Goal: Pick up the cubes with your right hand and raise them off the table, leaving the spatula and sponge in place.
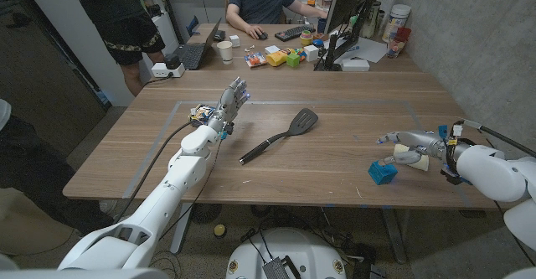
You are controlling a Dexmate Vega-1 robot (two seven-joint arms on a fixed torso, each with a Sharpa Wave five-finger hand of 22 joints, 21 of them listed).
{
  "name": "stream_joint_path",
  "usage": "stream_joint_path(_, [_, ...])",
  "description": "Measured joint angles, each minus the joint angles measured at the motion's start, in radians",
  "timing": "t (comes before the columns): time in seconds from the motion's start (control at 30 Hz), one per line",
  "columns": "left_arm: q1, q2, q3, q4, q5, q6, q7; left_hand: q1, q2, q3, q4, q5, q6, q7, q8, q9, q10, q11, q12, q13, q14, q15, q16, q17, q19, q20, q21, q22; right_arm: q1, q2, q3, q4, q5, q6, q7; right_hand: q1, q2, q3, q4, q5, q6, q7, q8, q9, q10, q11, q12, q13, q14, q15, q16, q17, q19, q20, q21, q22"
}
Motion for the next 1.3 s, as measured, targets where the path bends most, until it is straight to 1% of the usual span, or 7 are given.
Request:
stream_joint_path(0.13, [-0.001,-0.001,-0.003,0.003,0.0,0.002,-0.003,0.0,0.0,-0.003,-0.003,0.0,0.0,0.0,0.0,0.0,0.0,0.0,0.0,0.0,0.0,0.0,0.0,0.0,0.0,0.0,0.0,0.0,0.003,-0.026,-0.01,0.002,0.008,-0.018,0.01,0.005,0.005,-0.002,0.002,0.0,0.0,0.0,0.0,0.0,0.001,-0.001,0.0,0.0,0.0,0.0,0.0,0.0,0.003,-0.003,0.0,0.0])
stream_joint_path(0.33, [-0.002,-0.001,-0.01,0.006,-0.001,0.003,-0.004,0.0,0.0,-0.003,-0.002,0.0,0.0,0.0,0.0,0.0,0.0,0.0,0.0,0.0,0.0,0.0,0.0,0.0,0.0,0.0,0.0,0.0,0.023,-0.072,-0.036,0.009,0.018,-0.064,0.041,0.005,0.005,-0.021,0.013,0.0,-0.044,0.0,-0.012,0.0,-0.037,0.011,-0.006,0.0,-0.032,0.032,-0.012,0.005,-0.025,0.025,-0.009,0.0])
stream_joint_path(0.53, [-0.006,-0.001,-0.014,0.013,0.0,0.003,-0.006,0.0,0.0,-0.007,0.002,0.0,0.0,0.0,0.0,0.0,0.0,0.0,0.0,0.0,0.0,0.0,0.0,0.0,0.0,0.0,0.0,0.0,0.05,-0.125,-0.07,0.023,0.04,-0.102,0.071,0.005,0.005,-0.034,0.015,0.0,-0.08,0.001,-0.017,0.0,-0.067,0.024,-0.014,0.0,-0.05,0.05,-0.016,0.005,-0.033,0.033,-0.009,0.0])
stream_joint_path(0.77, [-0.009,-0.002,-0.018,0.018,0.0,0.004,-0.008,0.0,0.0,-0.007,0.002,0.0,0.0,0.0,0.0,0.0,0.0,0.0,0.0,0.0,0.0,0.0,0.0,0.0,0.0,0.0,0.0,0.0,0.081,-0.188,-0.109,0.038,0.07,-0.138,0.088,0.014,0.014,-0.038,0.013,0.0,-0.1,-0.004,-0.016,0.0,-0.067,0.024,-0.012,0.0,-0.051,0.052,-0.02,0.003,-0.012,0.026,-0.005,0.0])
stream_joint_path(0.9, [-0.012,-0.002,-0.02,0.019,0.002,0.005,-0.008,0.0,0.0,-0.007,0.002,0.0,0.0,0.0,0.0,0.0,0.0,0.0,0.0,0.0,0.0,0.0,0.0,0.0,0.0,0.0,0.0,0.0,0.098,-0.225,-0.134,0.044,0.101,-0.166,0.092,0.044,0.028,-0.039,0.005,0.006,-0.1,-0.004,-0.012,0.0,-0.055,0.02,-0.004,0.0,-0.026,0.044,-0.012,0.002,0.019,0.009,-0.002,0.0])
stream_joint_path(1.13, [-0.015,-0.002,-0.027,0.026,0.004,0.006,-0.011,0.0,0.0,-0.007,0.002,0.0,0.0,0.0,0.0,0.0,0.0,0.0,0.0,0.0,0.0,0.0,0.0,0.0,0.0,0.0,0.0,0.0,0.117,-0.278,-0.164,0.046,0.133,-0.205,0.084,0.17,0.047,-0.032,-0.021,0.013,-0.067,-0.004,0.004,0.005,-0.032,-0.002,0.004,0.003,0.026,0.01,0.0,0.003,0.126,-0.09,0.015,0.0])
stream_joint_path(1.3, [-0.016,-0.002,-0.031,0.031,0.004,0.006,-0.014,0.0,0.0,-0.007,0.002,0.0,0.0,0.0,0.0,0.0,0.0,0.0,0.0,0.0,0.0,0.0,0.0,0.0,0.0,0.0,0.0,0.0,0.132,-0.314,-0.187,0.045,0.16,-0.233,0.079,0.216,0.049,-0.033,-0.022,0.015,-0.072,0.0,0.004,0.005,-0.069,-0.014,-0.006,0.005,0.026,0.01,-0.003,0.005,0.157,-0.121,0.015,0.0])
